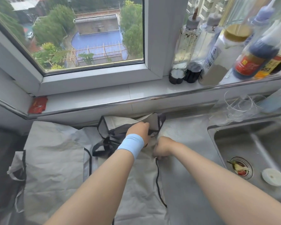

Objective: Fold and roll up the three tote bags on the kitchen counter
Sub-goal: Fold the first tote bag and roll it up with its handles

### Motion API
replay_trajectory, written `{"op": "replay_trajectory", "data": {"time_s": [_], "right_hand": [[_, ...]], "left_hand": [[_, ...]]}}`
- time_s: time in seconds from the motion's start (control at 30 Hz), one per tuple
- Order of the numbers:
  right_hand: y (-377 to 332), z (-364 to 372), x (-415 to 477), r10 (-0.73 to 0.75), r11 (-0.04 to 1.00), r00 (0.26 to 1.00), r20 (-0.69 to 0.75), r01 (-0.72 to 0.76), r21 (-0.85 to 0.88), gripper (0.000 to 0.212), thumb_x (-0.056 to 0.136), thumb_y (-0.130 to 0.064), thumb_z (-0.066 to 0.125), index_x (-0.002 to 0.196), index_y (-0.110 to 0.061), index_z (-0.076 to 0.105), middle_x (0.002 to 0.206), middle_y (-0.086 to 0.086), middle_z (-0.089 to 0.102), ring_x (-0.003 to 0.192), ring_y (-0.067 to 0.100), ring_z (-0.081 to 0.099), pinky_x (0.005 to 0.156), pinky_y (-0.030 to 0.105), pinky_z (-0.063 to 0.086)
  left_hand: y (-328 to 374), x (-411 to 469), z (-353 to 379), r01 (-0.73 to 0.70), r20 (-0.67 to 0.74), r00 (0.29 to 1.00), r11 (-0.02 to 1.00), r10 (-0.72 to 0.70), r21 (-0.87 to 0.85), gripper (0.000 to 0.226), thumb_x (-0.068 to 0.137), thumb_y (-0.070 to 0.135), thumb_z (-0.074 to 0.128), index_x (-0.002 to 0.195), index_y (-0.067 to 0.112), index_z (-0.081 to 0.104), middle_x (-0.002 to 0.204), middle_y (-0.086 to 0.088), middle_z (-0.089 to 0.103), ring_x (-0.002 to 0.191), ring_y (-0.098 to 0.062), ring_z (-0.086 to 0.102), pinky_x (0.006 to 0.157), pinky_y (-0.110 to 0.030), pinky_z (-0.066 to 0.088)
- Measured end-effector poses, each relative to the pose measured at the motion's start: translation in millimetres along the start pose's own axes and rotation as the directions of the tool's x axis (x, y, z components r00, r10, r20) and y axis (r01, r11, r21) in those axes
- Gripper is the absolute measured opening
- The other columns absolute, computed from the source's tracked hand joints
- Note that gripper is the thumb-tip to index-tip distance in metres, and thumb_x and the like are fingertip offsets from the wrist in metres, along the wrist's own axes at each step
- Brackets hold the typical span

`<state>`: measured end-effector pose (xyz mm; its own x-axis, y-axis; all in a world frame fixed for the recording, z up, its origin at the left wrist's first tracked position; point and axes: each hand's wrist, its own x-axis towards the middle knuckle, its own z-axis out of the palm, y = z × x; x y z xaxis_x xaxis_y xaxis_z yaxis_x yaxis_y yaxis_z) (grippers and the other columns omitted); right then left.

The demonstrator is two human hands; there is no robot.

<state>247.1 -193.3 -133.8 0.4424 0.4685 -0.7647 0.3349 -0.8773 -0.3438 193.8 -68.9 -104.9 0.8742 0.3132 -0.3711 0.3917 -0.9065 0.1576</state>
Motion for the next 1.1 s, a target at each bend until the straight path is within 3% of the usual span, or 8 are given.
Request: {"op": "replay_trajectory", "data": {"time_s": [0.17, 0.3, 0.47, 0.57, 0.73, 0.8, 0.97, 1.1], "right_hand": [[15.5, -8.2, -12.4, -0.074, 0.989, 0.989, -0.131, 0.09, 0.117, 0.007, 0.072, -0.015, 0.065, 0.065, -0.017, 0.064, 0.064, 0.002, 0.064, 0.059, 0.019, 0.056, 0.056, 0.026, 0.046], [15.6, 1.9, -23.6, -0.206, 0.94, 0.923, -0.326, 0.279, 0.198, 0.01, 0.065, -0.013, 0.067, 0.064, -0.018, 0.058, 0.064, -0.009, 0.063, 0.059, 0.009, 0.058, 0.054, 0.024, 0.046], [14.7, 10.8, -39.8, -0.348, 0.864, 0.784, -0.514, 0.481, 0.15, 0.011, 0.066, -0.01, 0.065, 0.067, -0.017, 0.057, 0.07, -0.002, 0.064, 0.07, 0.018, 0.06, 0.058, 0.024, 0.042], [14.5, 9.6, -43.2, -0.325, 0.839, 0.772, -0.546, 0.502, 0.21, 0.014, 0.069, -0.011, 0.063, 0.064, -0.02, 0.053, 0.067, -0.004, 0.063, 0.065, 0.014, 0.058, 0.057, 0.022, 0.041], [25.5, 5.1, -38.7, -0.09, 0.83, 0.871, -0.482, 0.334, 0.447, 0.006, 0.077, -0.016, 0.06, 0.073, -0.016, 0.055, 0.078, 0.004, 0.066, 0.06, 0.018, 0.061, 0.047, 0.026, 0.048], [31.9, 2.3, -33.9, -0.026, 0.816, 0.888, -0.459, 0.284, 0.503, 0.004, 0.079, -0.016, 0.058, 0.079, -0.012, 0.058, 0.081, 0.008, 0.067, 0.06, 0.02, 0.062, 0.045, 0.031, 0.054], [32.1, 3.4, -25.0, 0.03, 0.869, 0.879, -0.477, 0.213, 0.447, 0.038, 0.084, -0.011, 0.054, 0.121, -0.018, 0.05, 0.114, 0.003, 0.062, 0.096, 0.025, 0.061, 0.083, 0.039, 0.053], [20.3, 25.8, -32.4, -0.232, 0.967, 0.668, -0.707, 0.234, -0.097, 0.056, 0.08, -0.002, 0.057, 0.133, -0.016, 0.045, 0.129, 0.008, 0.045, 0.115, 0.031, 0.049, 0.091, 0.039, 0.046]], "left_hand": [[12.9, -6.9, 3.2, 0.031, 0.007, 1.0, 0.992, -0.031, -0.123, 0.031, 0.089, 0.014, 0.044, 0.115, 0.022, 0.058, 0.113, -0.005, 0.062, 0.096, -0.031, 0.058, 0.074, -0.032, 0.044], [26.4, 0.6, -7.9, 0.108, -0.054, 0.989, 0.931, -0.135, -0.348, 0.033, 0.086, 0.035, 0.05, 0.113, 0.018, 0.059, 0.112, -0.005, 0.062, 0.103, -0.03, 0.059, 0.083, -0.035, 0.049], [24.2, 11.2, -41.2, 0.164, 0.024, 0.986, 0.982, -0.162, -0.092, 0.022, 0.085, 0.026, 0.063, 0.1, 0.01, 0.065, 0.102, -0.01, 0.067, 0.08, -0.03, 0.056, 0.068, -0.03, 0.043], [22.9, 10.1, -52.4, 0.197, -0.001, 0.98, 0.965, -0.2, -0.174, 0.019, 0.087, 0.024, 0.062, 0.1, 0.011, 0.07, 0.1, -0.01, 0.068, 0.078, -0.03, 0.056, 0.067, -0.029, 0.043], [5.7, 6.1, -57.2, 0.317, 0.046, 0.894, 0.555, -0.447, -0.769, 0.018, 0.087, 0.023, 0.063, 0.099, 0.018, 0.075, 0.09, -0.004, 0.067, 0.084, -0.027, 0.06, 0.083, -0.03, 0.052], [2.6, 4.8, -49.8, 0.284, 0.043, 0.878, 0.446, -0.477, -0.849, 0.018, 0.087, 0.023, 0.064, 0.102, 0.018, 0.074, 0.098, -0.004, 0.071, 0.087, -0.025, 0.062, 0.088, -0.034, 0.053], [11.2, -16.6, -31.0, 0.019, -0.332, 0.853, 0.661, -0.402, -0.75, 0.023, 0.092, 0.018, 0.056, 0.113, 0.018, 0.065, 0.111, 0.0, 0.066, 0.101, -0.02, 0.062, 0.095, -0.032, 0.047], [5.1, -46.3, 21.6, -0.164, -0.456, 0.89, 0.93, -0.004, -0.328, 0.015, 0.088, 0.007, 0.053, 0.091, 0.016, 0.065, 0.094, -0.006, 0.059, 0.087, -0.028, 0.057, 0.074, -0.038, 0.049]]}}
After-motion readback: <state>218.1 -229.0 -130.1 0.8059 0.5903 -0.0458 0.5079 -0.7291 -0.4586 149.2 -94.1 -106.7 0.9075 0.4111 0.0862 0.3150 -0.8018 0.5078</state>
